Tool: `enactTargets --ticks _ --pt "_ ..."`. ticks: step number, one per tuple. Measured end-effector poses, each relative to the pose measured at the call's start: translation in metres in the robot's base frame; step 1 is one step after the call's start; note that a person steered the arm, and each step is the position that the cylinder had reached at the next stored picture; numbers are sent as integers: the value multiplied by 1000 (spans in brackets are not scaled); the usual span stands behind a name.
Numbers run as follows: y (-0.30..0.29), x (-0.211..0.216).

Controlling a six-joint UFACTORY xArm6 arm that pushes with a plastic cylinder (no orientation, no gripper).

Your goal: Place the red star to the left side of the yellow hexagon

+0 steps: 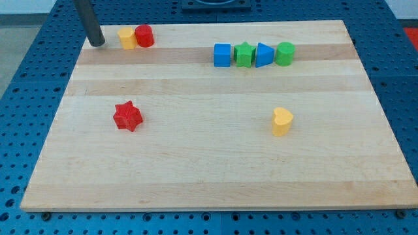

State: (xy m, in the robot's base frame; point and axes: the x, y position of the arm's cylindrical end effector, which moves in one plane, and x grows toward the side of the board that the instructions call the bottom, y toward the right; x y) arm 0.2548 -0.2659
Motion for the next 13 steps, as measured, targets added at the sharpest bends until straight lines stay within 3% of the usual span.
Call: enactTargets --ticks 6,8,9,10,11,12,13 --pt "86 -27" --pt "69 -21" --pt "39 37" --pt "81 72" --pt "164 73" --pt "202 136" --pt "201 221"
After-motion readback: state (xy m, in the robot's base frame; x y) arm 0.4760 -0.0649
